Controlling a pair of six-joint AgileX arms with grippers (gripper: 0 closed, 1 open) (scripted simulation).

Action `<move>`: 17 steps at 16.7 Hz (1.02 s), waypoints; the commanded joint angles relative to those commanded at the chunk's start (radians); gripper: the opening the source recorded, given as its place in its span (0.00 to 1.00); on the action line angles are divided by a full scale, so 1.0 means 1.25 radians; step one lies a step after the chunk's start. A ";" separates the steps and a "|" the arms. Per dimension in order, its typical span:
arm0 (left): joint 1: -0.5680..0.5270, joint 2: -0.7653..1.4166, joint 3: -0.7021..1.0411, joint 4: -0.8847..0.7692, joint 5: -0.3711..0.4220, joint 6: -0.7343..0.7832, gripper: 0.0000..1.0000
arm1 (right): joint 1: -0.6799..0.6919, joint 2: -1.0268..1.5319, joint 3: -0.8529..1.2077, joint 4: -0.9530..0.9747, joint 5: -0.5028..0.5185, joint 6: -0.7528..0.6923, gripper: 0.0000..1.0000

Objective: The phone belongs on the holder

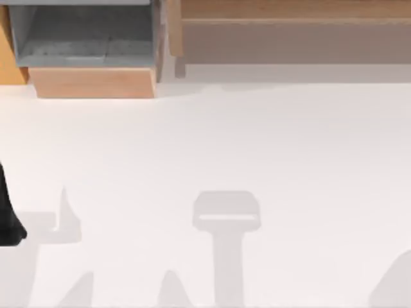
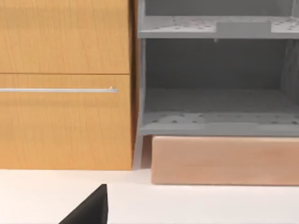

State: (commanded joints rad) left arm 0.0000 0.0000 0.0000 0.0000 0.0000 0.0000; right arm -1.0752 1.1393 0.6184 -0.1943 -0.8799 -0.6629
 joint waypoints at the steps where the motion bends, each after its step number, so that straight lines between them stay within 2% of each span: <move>1: 0.000 0.000 0.000 0.000 0.000 0.000 1.00 | 0.015 0.018 -0.008 0.018 0.009 0.018 0.00; 8: 0.000 0.000 0.000 0.000 0.000 0.000 1.00 | 0.037 0.052 -0.011 0.050 0.021 0.052 0.00; 17: 0.000 0.000 0.000 0.000 0.000 0.000 1.00 | 0.037 0.052 -0.011 0.050 0.021 0.052 0.68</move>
State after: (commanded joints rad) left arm 0.0000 0.0000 0.0000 0.0000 0.0000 0.0000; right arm -1.0284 1.2041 0.6042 -0.1320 -0.8542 -0.5978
